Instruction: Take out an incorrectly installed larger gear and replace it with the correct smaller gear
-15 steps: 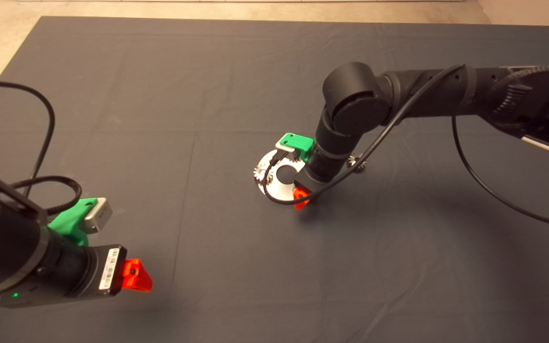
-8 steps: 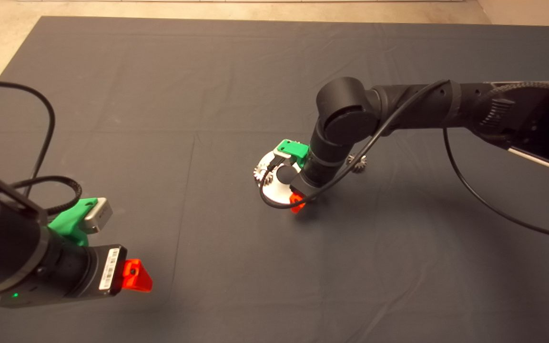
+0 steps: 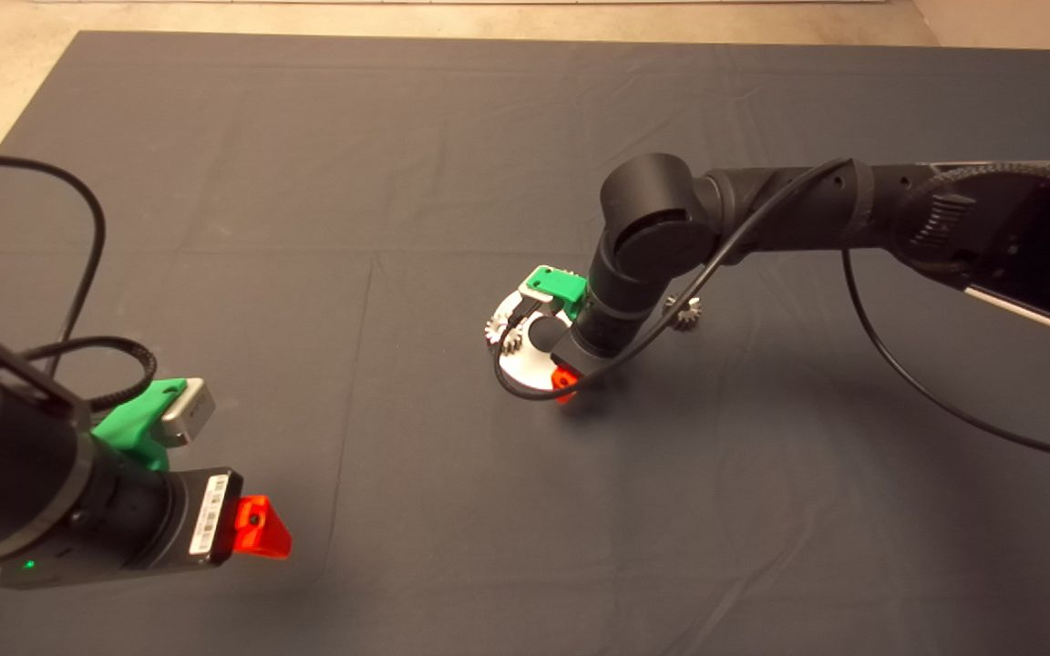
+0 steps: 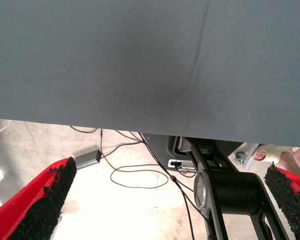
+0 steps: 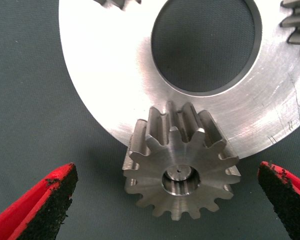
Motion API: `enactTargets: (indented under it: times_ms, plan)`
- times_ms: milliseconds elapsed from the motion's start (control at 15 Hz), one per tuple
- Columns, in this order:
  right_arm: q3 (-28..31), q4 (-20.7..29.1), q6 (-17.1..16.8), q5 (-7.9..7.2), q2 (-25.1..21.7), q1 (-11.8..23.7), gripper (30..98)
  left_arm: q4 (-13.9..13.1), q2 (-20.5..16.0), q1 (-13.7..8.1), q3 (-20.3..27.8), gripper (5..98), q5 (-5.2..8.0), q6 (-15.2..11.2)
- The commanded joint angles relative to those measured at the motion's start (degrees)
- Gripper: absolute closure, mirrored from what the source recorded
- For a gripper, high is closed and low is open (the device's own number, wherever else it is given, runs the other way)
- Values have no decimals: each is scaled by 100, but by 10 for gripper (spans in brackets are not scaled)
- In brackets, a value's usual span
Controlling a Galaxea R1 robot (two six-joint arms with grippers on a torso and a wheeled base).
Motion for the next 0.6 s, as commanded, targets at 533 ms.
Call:
enactTargets:
  times_ms: [533]
  plan:
    - [-49, -241, -49, -733, 156, 31, 443, -117, -16, -56, 89, 59, 703, 29]
